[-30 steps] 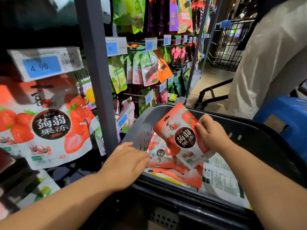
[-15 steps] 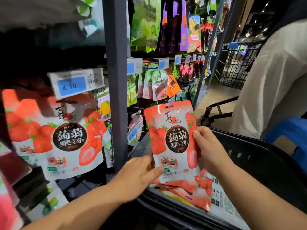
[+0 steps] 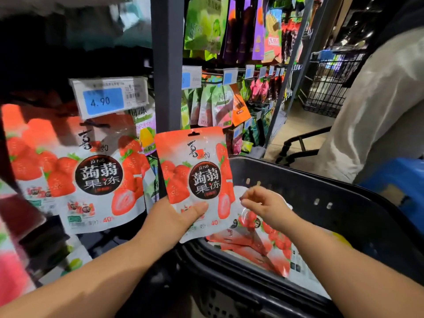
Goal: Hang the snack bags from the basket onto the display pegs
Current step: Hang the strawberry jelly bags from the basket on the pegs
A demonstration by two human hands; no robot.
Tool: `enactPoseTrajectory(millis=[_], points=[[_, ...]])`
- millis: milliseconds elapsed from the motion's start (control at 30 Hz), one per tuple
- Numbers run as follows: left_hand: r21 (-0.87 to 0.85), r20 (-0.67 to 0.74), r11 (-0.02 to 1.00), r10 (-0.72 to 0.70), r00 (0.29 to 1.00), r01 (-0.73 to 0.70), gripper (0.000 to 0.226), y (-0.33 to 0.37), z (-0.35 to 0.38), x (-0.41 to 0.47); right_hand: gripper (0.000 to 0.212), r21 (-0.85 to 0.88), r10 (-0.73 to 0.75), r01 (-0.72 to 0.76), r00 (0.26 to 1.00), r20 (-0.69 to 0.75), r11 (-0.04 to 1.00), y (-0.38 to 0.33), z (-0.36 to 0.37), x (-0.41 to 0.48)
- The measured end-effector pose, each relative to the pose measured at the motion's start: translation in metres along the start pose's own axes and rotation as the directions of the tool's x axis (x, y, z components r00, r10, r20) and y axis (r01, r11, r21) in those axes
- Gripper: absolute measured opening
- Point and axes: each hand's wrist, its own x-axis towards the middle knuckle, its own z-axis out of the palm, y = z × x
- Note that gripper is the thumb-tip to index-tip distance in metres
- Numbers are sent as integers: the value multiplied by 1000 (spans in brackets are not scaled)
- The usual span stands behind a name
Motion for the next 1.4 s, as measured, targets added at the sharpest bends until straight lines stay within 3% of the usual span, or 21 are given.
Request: enactPoseTrajectory(millis=[100,233,333,433,600,800,967,1067,1233,1400], points=[[139,-30,990,11,999,-7,7,-5,-5,1,15,-376,60,-5,989,134,927,38,-3,0],[232,-21,971,63,998,-57,16,-6,-3,-1,39,-581,75,124,949,306,804,52,6,-2],[259,-8,962,91,996,-85,28,-6,1,-2,58,-729,181,182,903,390,659,54,13,-5],[279,-17,956,99,995,-91,33,-9,1,-2,59,-758,213,200,888,409,620,52,12,-4],[276,-26,958,91,996,-80,32,-9,1,-4,35,-791,217,272,867,448,549,51,16,-4],[272,-27,961,61,998,-51,22,-5,2,-6,29,-788,200,242,887,416,566,53,18,-6],[277,-30,960,47,998,-37,20,-6,1,-6,23,-742,173,143,927,332,655,55,19,-7],[248,-44,968,40,998,-28,11,-6,2,-6,19,-671,110,41,977,181,740,50,12,-7],[204,-71,979,24,997,-9,9,-6,3,-7,14,-258,16,-68,980,-199,964,26,-20,-7],[172,-111,985,34,993,-15,12,-7,4,-7,16,93,11,32,905,-426,995,11,-34,-9]])
